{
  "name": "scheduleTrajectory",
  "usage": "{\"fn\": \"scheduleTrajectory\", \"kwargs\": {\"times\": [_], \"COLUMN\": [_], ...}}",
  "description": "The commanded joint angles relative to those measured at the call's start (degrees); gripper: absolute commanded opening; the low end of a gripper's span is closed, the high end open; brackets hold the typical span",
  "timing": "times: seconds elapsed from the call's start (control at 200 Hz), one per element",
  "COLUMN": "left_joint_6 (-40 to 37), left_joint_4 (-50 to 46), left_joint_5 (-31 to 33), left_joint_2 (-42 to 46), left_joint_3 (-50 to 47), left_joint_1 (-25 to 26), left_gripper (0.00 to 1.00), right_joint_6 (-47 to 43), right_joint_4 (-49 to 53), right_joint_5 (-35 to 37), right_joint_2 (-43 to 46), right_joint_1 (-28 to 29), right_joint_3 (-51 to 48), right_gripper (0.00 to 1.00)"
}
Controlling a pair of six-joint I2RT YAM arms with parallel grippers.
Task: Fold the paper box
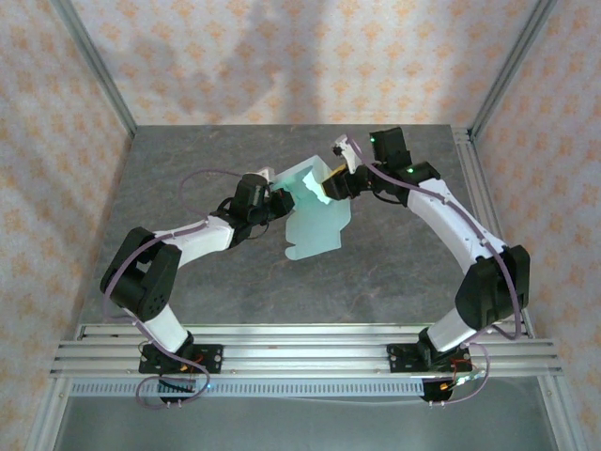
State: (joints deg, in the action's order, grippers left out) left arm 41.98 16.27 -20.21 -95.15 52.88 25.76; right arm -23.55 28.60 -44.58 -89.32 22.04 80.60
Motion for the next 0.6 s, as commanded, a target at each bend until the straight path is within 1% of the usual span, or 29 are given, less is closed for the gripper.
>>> {"fn": "scheduleTrajectory", "kwargs": {"times": [0.0, 0.08, 0.195, 0.39, 0.596], "left_joint_6": [-1.08, -1.28, -1.37, -1.70, -1.90], "left_joint_4": [2.05, 2.18, 2.34, 2.18, 2.08], "left_joint_5": [-1.79, -1.94, -2.28, -2.94, -3.28], "left_joint_2": [0.44, 0.67, 0.85, 0.59, 0.50], "left_joint_3": [2.38, 2.44, 2.49, 3.00, 3.23], "left_joint_1": [0.07, 0.08, 0.07, 0.09, 0.16], "left_gripper": [0.00, 0.00, 0.00, 0.00, 0.00], "right_joint_6": [-2.72, -3.47, -4.45, -4.96, -4.45], "right_joint_4": [2.82, 3.89, 3.94, 1.72, -3.34], "right_joint_5": [2.05, 4.42, 10.13, 19.93, 30.97], "right_joint_2": [-2.13, -3.17, -3.91, -5.08, -5.82], "right_joint_1": [1.19, 1.71, 3.36, 6.62, 9.13], "right_joint_3": [3.51, 4.76, 5.32, 4.87, 3.23], "right_gripper": [0.45, 0.44, 0.42, 0.31, 0.30]}}
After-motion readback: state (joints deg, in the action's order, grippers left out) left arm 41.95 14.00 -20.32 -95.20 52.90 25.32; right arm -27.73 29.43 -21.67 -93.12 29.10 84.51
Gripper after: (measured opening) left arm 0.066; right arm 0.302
